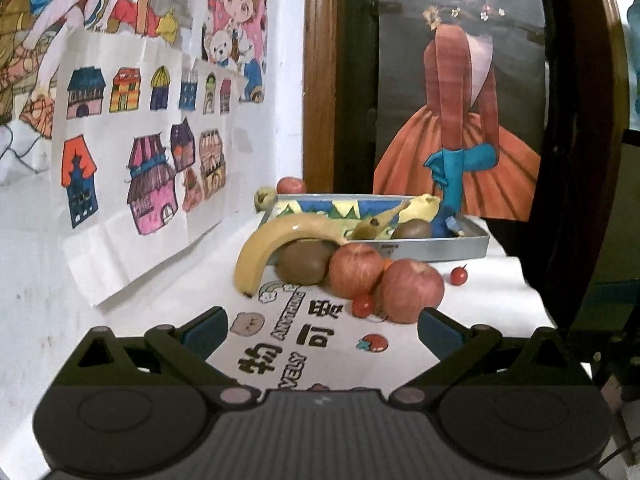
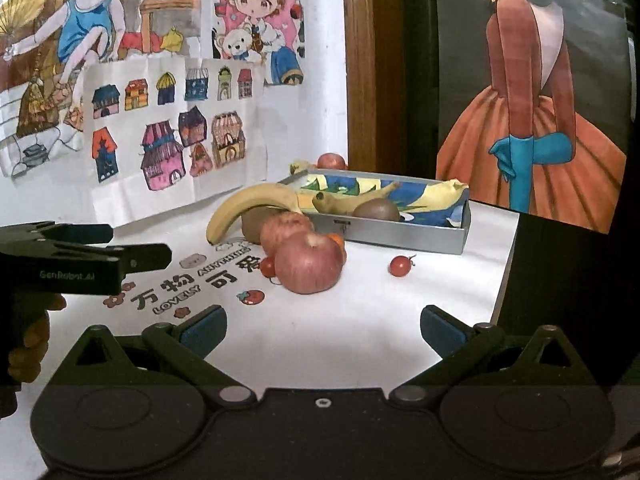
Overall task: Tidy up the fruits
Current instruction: 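Withdraw both open tools from the tray back toward the fruit pile, then move the left tool toward a red apple while the right tool approaches a large red apple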
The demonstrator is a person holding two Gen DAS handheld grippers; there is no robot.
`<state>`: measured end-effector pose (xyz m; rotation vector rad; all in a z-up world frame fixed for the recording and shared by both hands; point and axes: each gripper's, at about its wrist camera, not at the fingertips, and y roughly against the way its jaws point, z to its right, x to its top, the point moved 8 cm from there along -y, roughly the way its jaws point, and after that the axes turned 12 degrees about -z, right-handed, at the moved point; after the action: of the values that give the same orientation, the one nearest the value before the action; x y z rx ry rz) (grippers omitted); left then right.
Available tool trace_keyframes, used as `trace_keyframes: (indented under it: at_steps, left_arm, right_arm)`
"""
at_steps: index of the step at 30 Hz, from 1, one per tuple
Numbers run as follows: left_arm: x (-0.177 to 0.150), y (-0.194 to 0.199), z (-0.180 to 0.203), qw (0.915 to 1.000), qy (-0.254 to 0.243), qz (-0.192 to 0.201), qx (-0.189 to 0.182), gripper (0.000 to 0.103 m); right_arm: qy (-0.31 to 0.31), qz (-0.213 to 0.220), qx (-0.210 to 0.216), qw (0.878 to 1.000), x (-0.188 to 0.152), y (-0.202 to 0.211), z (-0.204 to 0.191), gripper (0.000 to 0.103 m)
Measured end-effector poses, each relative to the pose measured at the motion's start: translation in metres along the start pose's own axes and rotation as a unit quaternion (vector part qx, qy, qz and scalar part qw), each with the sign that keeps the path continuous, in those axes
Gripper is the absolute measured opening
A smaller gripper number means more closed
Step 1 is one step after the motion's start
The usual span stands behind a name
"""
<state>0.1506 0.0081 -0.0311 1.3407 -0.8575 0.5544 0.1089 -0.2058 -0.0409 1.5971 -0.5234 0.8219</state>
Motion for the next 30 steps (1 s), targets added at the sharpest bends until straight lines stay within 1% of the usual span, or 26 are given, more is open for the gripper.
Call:
trace_keyframes:
  at_steps: [5, 18, 30]
  left_arm:
    - [-0.004, -0.006, -0.003, 0.9998, 0.004, -0.016, 0.006, 0.103]
    - [0.001, -0.022, -0.005, 0.9994, -0.010, -0.027, 0.016, 0.103]
    - [0.020, -0.048, -0.011, 0.9986, -0.032, -0.034, 0.027, 0.103]
  right_arm:
    - [-0.002, -0.008, 0.001, 1.000, -0.001, -0.007, 0.002, 0.102]
    - [-0.004, -0.022, 0.004, 1.000, 0.000, -0.023, 0.006, 0.102]
    - [0.022, -0.018, 0.005, 1.000, 0.024, -0.048, 0.006, 0.102]
